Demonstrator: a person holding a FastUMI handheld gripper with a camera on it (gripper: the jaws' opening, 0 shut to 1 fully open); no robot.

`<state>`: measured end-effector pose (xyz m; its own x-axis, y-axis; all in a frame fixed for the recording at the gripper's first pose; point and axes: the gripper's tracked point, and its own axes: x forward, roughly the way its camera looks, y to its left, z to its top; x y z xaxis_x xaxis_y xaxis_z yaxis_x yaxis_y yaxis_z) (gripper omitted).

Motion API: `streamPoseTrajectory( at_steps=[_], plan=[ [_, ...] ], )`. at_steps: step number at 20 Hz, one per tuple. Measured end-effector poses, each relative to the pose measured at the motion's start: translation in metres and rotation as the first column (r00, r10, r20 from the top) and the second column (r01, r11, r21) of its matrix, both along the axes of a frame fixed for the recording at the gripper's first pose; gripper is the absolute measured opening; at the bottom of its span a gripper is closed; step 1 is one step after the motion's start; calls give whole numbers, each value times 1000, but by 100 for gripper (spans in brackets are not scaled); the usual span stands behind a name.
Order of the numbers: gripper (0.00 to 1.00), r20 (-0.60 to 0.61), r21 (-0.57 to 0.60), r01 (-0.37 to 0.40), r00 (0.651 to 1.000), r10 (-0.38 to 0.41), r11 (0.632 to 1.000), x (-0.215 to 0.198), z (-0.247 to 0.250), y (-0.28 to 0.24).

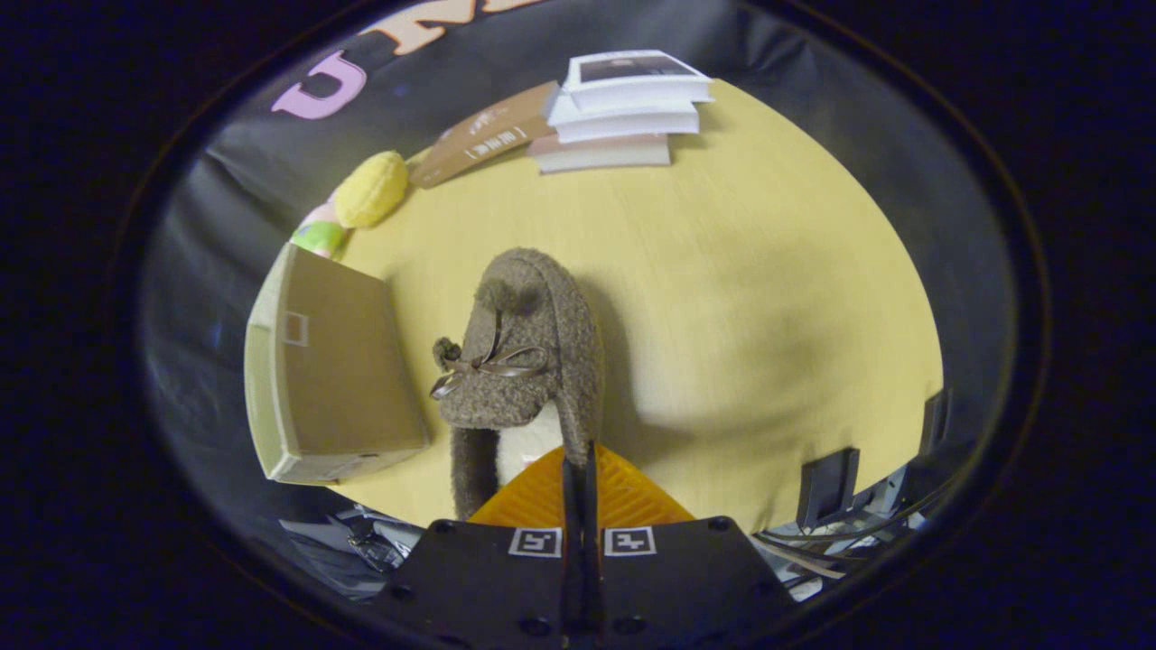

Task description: Open the storage box then place both shoes into the box .Put the left shoe in first, then the right shoe, with the right side of both shoes facing outward in a uniform manner.

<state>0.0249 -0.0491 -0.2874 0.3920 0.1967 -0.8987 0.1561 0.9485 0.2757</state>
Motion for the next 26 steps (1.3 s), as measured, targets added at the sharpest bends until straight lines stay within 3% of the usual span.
streamPoseTrajectory(
  at_steps=[4, 8, 13, 17, 22, 26],
  plan=[
    [3, 108, 118, -64, 993, 51, 991, 26, 70, 52],
    [3, 190, 243, -181, 972, 136, 953, 44, 139, 124],
    [4, 183, 333, -297, 951, 248, 895, 42, 153, 216],
    [3, 122, 242, -362, 932, 342, 900, 44, 111, 254],
    [3, 93, 27, -364, 928, 361, 931, 62, 67, 251],
    [4, 138, -54, -399, 905, 403, 915, 66, 55, 249]
  ],
)
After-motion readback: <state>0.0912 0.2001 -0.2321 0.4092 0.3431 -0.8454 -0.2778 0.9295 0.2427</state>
